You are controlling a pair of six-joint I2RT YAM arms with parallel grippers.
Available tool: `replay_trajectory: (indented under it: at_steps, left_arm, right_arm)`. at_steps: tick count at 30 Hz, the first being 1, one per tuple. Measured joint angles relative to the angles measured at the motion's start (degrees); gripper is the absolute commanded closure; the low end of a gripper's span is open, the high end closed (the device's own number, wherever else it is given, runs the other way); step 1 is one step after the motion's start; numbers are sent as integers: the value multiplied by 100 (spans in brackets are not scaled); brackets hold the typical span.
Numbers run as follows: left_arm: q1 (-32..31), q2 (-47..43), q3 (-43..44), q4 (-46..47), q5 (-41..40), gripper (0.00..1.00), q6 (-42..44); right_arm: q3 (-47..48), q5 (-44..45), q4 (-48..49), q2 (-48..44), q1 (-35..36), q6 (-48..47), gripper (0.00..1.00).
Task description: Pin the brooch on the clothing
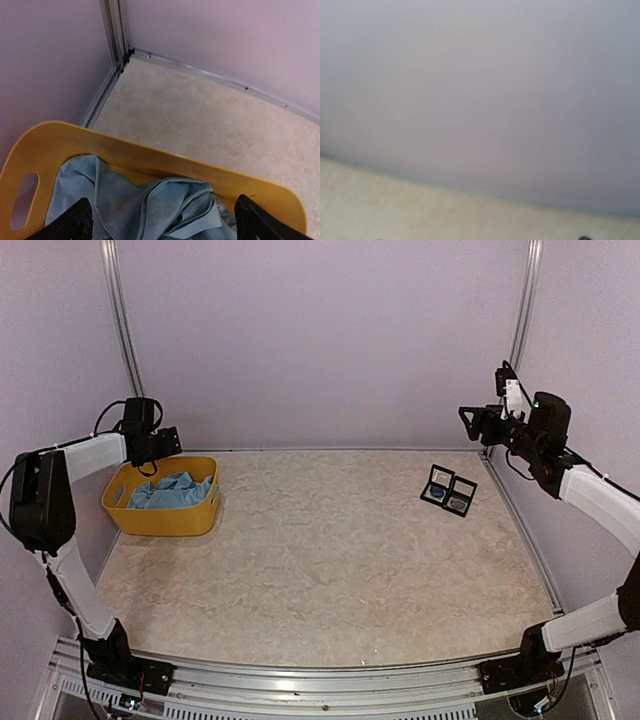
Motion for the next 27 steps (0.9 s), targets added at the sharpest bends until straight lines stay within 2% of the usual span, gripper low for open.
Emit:
replay_trajectory:
  at_steps: [3, 4, 5, 6, 7, 8, 13, 17, 19, 21, 25, 27]
  left_arm:
    - [155, 710, 28, -723, 168, 8, 2]
    - [188, 894, -7, -955, 208, 13, 11]
    - [223, 988, -46, -1102, 232, 26, 17]
    - [249, 1049, -81, -1244, 251, 48, 17]
    - [267, 1073, -98, -1346, 280, 80, 28]
    - [267, 1075, -101, -1403, 304, 100, 37]
    - [219, 981, -57, -1427, 343, 100, 114]
    - [-125, 289, 35, -1456, 140, 100, 273]
    - [-645, -284, 328, -1453, 15, 100, 557]
    - [-1469, -848, 872, -1349, 20, 100, 929]
    - [-3279, -1818, 1808, -881, 627, 100, 1497]
    - [-3654, -2081, 1987, -752, 953, 100, 1609]
  right_arm:
    - [382, 114, -693, 424, 334, 76, 21]
    - [448, 146, -859, 529, 420, 87, 21]
    - [494, 179, -1014, 627, 518, 96, 20]
    - [549, 214, -1196, 743, 640, 101, 20]
    - [597, 236, -1316, 837, 750, 101, 20]
    - [656, 262, -1429, 927, 848, 98, 20]
    - [1296, 372, -1989, 1357, 1257, 70, 20]
    - [1766, 415, -2194, 1392, 1471, -9, 20]
    - [1943, 372, -2188, 1390, 1615, -66, 20]
    - [2037, 240, -2162, 1368, 1770, -133, 19]
    - [2076, -188, -2041, 1307, 1965, -164, 18]
    - [2081, -339, -1974, 1250, 1982, -105, 18]
